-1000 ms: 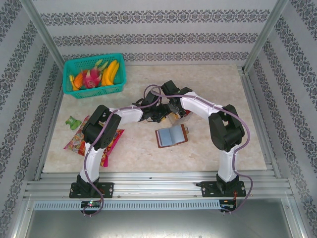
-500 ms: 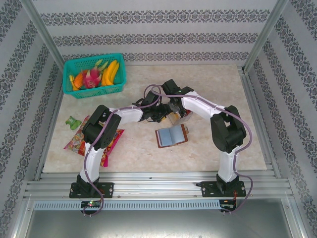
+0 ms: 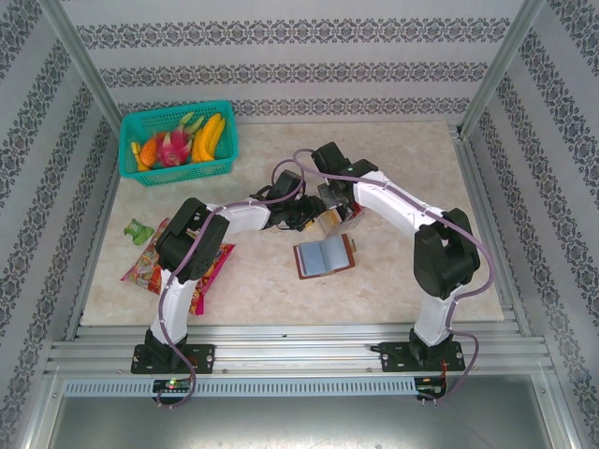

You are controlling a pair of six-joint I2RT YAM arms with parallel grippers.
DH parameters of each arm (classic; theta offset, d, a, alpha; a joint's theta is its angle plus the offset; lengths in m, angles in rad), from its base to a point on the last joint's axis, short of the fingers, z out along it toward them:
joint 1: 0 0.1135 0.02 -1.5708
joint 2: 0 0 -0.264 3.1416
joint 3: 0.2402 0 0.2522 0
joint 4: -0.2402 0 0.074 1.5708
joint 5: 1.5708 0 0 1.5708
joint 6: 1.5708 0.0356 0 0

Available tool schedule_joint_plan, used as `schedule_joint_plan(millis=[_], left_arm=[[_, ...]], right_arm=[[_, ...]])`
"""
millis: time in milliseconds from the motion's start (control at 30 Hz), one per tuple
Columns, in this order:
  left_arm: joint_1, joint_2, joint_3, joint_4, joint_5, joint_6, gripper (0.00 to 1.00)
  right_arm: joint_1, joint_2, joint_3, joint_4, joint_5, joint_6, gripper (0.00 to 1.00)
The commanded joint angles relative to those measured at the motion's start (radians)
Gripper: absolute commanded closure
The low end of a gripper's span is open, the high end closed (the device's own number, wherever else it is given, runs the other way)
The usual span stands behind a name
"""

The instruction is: Put the credit cards into the card holder

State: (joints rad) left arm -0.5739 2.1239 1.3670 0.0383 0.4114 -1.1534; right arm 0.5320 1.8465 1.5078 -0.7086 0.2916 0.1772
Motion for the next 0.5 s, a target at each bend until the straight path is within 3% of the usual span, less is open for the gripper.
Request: schedule_joint_plan(millis=[0, 267, 467], left_arm=[[-0.001, -0.020, 0.010, 0.006, 0.010, 0.022, 0.49], [-0.010, -0.076, 0.007, -0.010, -0.004, 0.070, 0.48], [-0.017, -0.176, -0.049, -0.041, -0.047, 0.135, 0.46]], right_arm=[[-0.008, -0.013, -0.011, -0.035, -0.029, 0.094, 0.98], [-0.010, -0.108, -0.061, 0.022, -0.112, 0.176, 1.00], [-0.050, -0.285, -0.194, 0.129, -0.229, 0.201, 1.00]])
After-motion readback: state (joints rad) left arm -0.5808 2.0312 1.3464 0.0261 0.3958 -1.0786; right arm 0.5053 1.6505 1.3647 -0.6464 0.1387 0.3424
